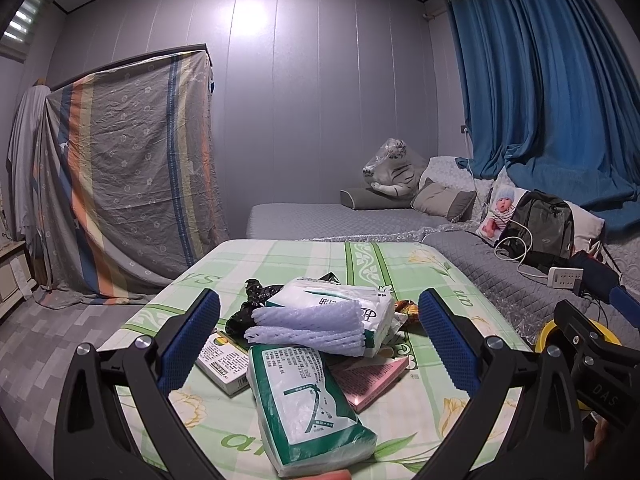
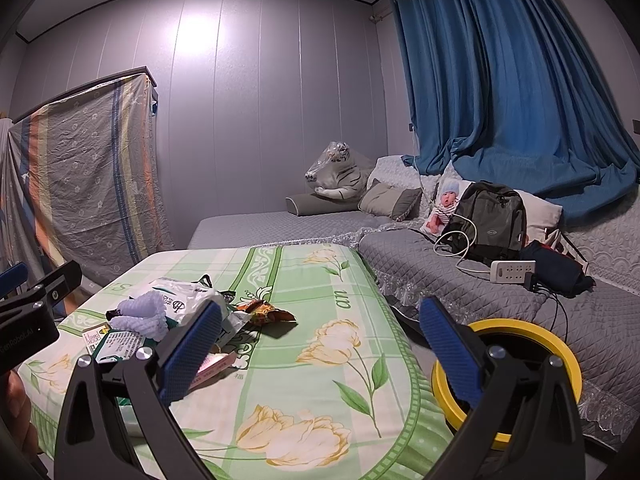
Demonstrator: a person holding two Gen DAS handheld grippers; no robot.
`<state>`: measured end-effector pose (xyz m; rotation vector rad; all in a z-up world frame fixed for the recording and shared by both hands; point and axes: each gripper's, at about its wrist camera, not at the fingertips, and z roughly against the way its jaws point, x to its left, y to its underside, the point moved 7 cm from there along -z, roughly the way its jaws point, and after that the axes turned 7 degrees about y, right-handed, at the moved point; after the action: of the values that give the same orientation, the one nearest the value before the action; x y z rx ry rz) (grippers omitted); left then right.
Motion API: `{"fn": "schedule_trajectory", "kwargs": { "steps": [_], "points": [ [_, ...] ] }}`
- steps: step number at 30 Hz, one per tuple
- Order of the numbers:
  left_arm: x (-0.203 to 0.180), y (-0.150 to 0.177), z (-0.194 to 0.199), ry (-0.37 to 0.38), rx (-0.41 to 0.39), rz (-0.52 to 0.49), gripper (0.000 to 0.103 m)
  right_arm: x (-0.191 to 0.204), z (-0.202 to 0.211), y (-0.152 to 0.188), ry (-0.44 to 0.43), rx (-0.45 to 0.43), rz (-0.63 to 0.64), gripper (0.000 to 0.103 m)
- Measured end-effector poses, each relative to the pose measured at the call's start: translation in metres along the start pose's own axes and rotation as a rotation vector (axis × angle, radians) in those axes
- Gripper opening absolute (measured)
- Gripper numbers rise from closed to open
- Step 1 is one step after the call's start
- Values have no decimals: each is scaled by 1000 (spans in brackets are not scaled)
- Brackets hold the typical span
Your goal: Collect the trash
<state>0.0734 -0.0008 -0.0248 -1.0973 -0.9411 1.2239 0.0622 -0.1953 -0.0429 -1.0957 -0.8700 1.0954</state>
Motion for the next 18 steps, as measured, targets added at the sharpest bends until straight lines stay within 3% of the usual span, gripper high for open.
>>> {"fn": "schedule_trajectory", "kwargs": {
  "steps": [18],
  "points": [
    [-1,0,0,3,3,-3,95,-2,-1,0,0,3,-2,96]
  ]
}}
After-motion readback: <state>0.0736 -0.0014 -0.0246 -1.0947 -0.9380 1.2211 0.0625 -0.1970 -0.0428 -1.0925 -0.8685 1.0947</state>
